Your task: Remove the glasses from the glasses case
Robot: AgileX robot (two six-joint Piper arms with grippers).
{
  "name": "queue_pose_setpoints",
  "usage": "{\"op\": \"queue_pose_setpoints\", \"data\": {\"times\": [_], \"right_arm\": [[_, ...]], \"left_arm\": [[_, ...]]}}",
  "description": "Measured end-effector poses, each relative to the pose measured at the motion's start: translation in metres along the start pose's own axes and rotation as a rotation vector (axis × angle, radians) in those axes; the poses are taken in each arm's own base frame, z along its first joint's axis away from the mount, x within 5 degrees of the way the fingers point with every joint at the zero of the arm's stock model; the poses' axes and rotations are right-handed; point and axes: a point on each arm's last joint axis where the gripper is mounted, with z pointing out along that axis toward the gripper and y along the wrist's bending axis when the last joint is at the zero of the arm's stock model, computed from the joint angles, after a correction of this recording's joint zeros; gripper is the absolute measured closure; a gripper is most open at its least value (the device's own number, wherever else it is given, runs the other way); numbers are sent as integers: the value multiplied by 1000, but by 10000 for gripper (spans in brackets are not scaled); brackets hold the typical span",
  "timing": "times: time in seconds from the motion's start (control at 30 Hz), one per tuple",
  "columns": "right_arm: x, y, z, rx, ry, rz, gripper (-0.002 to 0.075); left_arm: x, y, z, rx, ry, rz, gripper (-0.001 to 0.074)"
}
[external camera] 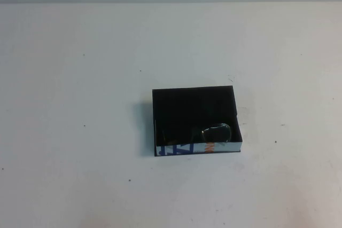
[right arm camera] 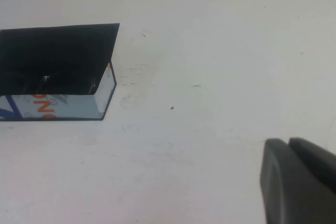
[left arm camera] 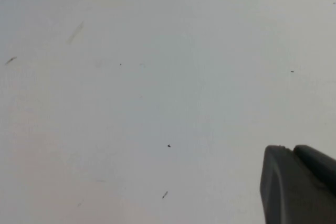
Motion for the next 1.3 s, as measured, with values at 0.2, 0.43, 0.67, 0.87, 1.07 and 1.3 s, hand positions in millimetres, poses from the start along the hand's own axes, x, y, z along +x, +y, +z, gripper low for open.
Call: {"op": "queue_pose_setpoints", "data": {"times": [0.2, 0.43, 0.67, 0.87, 1.07, 1.3], "right_arm": [[0, 1, 0, -6, -1, 18, 743], [-16, 4, -6, -17, -43, 17, 743], [-88, 19, -46, -66, -213, -13, 743], [-118, 24, -59, -73, -304, -15, 743], [-124, 25, -30, -89, -156, 80, 743], [-165, 34, 15, -122, 166, -139, 743]], "left_arm": [[0, 0, 0, 0, 0, 0, 740], [0, 0, 0, 0, 0, 0, 740], [0, 0, 0, 0, 0, 0, 740], [0, 0, 0, 0, 0, 0, 740], [0, 0, 0, 0, 0, 0, 740], [0, 0, 0, 0, 0, 0, 740]]}}
